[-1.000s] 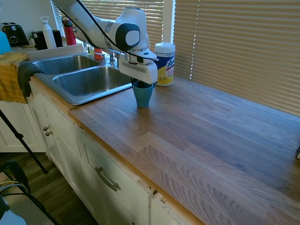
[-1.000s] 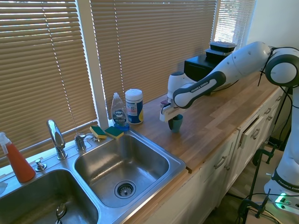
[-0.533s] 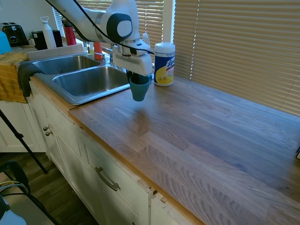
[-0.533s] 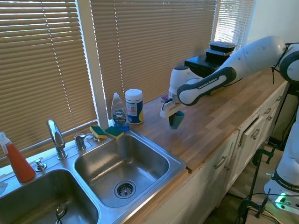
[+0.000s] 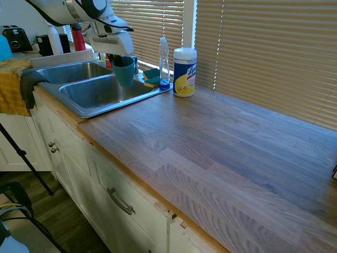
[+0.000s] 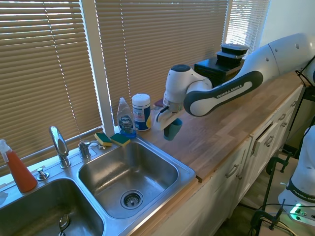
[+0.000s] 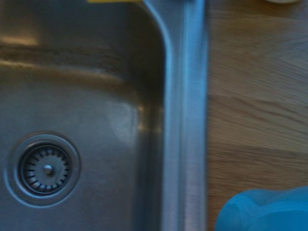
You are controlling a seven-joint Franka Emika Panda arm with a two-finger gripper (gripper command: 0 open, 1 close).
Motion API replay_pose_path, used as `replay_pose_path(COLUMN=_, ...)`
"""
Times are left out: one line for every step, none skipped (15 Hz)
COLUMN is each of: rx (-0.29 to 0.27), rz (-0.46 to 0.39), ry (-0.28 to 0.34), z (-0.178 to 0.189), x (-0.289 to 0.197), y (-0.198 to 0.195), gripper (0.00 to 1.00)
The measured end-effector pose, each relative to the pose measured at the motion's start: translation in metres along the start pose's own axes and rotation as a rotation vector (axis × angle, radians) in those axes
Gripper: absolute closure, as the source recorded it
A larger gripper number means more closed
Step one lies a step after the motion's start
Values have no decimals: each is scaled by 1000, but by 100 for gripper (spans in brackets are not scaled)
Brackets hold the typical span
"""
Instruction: Put the mug in the sink
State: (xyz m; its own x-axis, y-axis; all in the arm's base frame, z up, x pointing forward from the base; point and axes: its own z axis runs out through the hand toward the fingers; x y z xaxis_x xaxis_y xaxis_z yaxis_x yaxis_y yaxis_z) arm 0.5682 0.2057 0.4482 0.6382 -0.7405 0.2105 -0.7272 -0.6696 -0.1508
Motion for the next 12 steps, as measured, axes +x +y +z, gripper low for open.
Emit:
replay_pose_path(rx=-9, rz=-22, ry=3, z=6, x=-13, y=-15, gripper=100)
replay_pose_path(rx=-29, rz=-49, ry=-4, z=27, x=-23, y=-38, gripper=100)
replay_pose_path(rx=-37, rz=-56, ry=6, z=25, x=-24, y=-41, gripper=100)
replay_pose_path(rx=-47, rz=-65, ry=29, z=20, x=-28, y=-51, gripper=100)
replay_pose_path(rx=-52, rz=-77, ry=49, z=19, x=-37, y=-65, gripper=100)
replay_pose_path(rx=-55, rz=-95, ry=59, z=23, x=-52, y=-82, gripper=100)
replay_pose_path(rx=-57, rz=-114, ry=59, z=33, x=-69, y=-99, gripper=100)
replay_pose_path(rx=-60, rz=-129, ry=53, z=48, x=-82, y=-114, gripper=100)
replay_pose_path(rx=-69, rz=-135, ry=47, z=67, x=-89, y=-125, gripper=100)
replay_pose_path(rx=-86, rz=-134, ry=44, z=90, x=-90, y=-133, gripper=100)
replay_pose_path(rx=-104, rz=-131, ry=40, z=116, x=-90, y=-139, gripper=100)
replay_pose_path(rx=-121, rz=-128, ry=33, z=141, x=-91, y=-143, gripper=100)
